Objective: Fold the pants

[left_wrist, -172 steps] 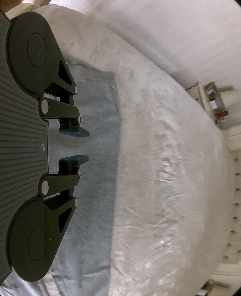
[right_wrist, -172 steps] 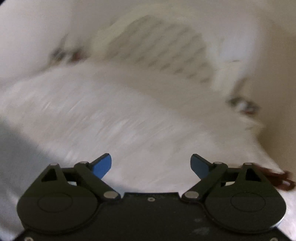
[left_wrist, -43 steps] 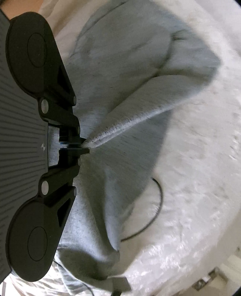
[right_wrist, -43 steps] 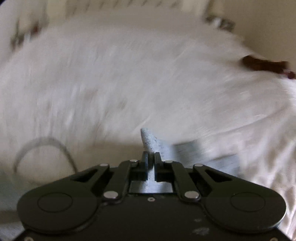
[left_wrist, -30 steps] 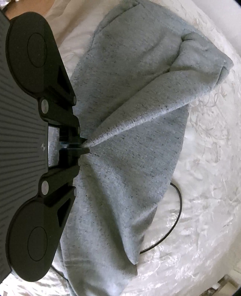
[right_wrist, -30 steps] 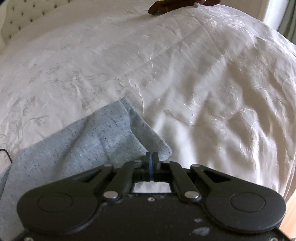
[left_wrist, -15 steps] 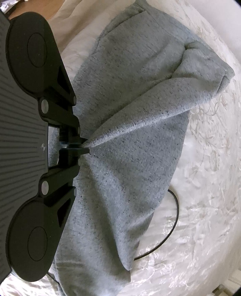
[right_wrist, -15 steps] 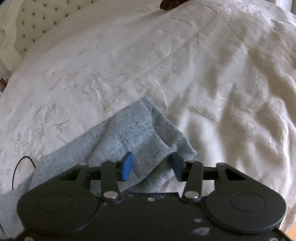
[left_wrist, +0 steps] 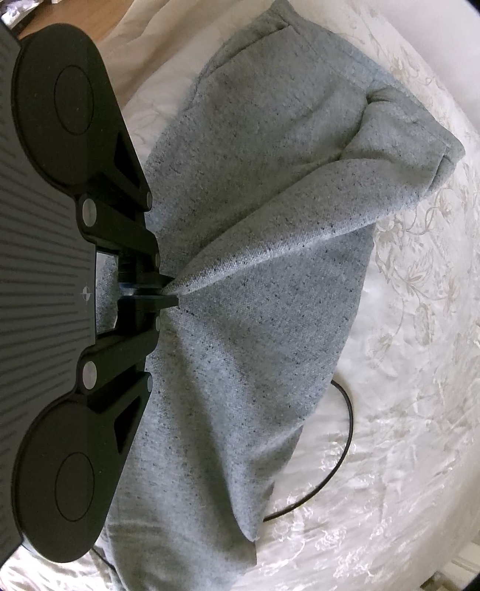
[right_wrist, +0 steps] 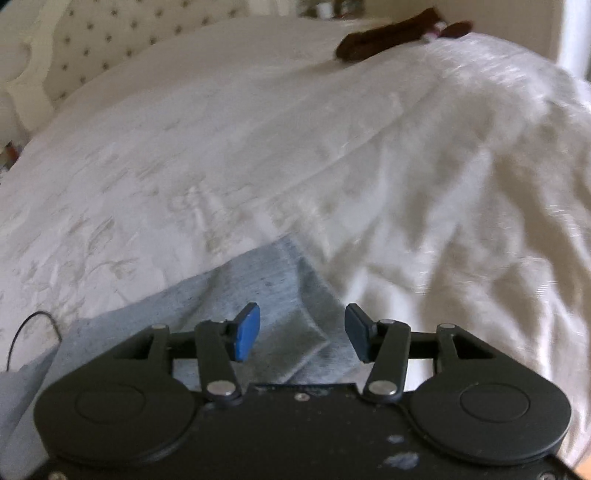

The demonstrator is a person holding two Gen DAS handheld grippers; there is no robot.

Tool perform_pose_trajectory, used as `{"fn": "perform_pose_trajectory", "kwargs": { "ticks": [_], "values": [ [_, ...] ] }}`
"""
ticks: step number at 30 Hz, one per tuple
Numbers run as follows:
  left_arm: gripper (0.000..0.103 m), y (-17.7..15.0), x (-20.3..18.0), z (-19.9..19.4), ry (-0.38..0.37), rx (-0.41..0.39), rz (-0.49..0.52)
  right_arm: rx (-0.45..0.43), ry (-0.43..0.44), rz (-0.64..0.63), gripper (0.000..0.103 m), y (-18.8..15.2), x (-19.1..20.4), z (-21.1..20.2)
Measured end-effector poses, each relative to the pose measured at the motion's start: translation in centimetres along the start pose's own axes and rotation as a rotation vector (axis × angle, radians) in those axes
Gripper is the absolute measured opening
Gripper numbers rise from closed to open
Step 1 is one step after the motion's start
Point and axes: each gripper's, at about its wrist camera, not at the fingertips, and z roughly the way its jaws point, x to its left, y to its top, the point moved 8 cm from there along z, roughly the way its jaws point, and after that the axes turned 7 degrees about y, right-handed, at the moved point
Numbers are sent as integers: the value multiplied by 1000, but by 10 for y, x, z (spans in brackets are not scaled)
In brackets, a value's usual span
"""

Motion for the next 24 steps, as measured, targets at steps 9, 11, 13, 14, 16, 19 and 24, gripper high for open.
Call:
{"fn": "perform_pose_trajectory", "kwargs": {
  "ticks": [9, 11, 13, 14, 16, 19, 24],
  "values": [
    [3, -1, 1, -1, 0, -1, 0, 102, 41, 55, 9, -14, -12, 14],
    [3, 0, 1, -3, 1, -6, -2, 70, 68, 69, 8, -12, -9, 5],
    [3, 1, 1, -9, -1, -21, -4, 34, 82, 43, 7, -7, -3, -7],
    [3, 0, 0, -13, -7, -33, -3, 14, 75, 18, 7, -4, -1, -16],
    [3, -1, -3, -18, -21, -44, 3, -11, 29, -28, 7, 1, -1, -28],
    [3, -7, -13, -11, -27, -18, 24, 15, -32, -30, 7, -4, -17, -25],
    [4, -14, -24, 17, 17, 56, 67, 139, -97, -54, 11, -25, -24, 11]
  ]
}}
